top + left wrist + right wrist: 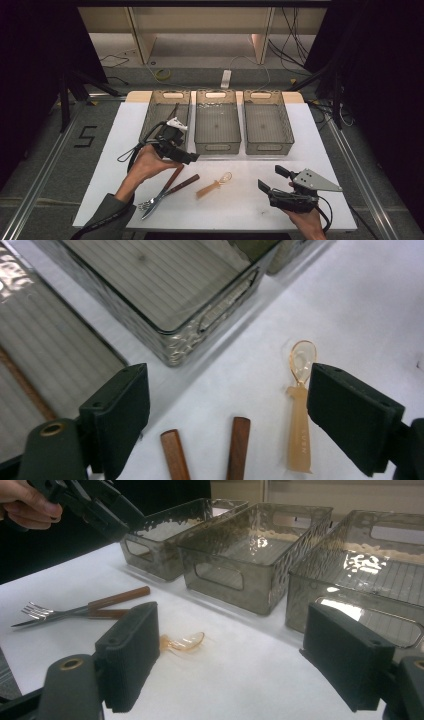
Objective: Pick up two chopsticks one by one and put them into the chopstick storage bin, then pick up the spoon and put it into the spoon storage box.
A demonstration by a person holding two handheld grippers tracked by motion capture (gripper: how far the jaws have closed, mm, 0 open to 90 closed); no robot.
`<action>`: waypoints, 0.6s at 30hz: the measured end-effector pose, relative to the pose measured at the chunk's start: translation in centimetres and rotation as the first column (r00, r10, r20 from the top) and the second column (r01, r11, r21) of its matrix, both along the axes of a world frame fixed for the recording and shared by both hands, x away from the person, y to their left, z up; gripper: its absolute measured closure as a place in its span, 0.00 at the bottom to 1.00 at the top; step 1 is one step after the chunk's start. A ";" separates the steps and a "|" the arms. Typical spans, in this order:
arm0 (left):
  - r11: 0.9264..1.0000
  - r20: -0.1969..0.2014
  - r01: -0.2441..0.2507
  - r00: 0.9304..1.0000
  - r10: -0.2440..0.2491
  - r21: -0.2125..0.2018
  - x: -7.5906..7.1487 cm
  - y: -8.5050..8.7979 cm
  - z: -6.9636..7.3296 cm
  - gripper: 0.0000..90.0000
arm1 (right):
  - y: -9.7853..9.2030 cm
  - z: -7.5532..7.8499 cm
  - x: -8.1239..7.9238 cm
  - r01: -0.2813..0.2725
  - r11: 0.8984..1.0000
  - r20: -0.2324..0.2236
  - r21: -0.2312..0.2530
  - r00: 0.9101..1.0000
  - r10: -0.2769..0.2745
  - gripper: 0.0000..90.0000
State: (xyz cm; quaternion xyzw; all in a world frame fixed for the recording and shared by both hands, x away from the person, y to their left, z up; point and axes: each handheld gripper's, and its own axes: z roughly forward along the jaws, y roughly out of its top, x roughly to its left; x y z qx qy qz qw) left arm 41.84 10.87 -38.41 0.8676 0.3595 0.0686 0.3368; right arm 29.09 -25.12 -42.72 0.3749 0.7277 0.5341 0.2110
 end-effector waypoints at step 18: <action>0.991 -0.066 0.085 0.995 -0.079 0.100 -1.3 -2.7 -3.0 0.18 | 0.0 0.1 0.0 0.003 1.000 0.003 -0.004 1.000 -0.003 0.26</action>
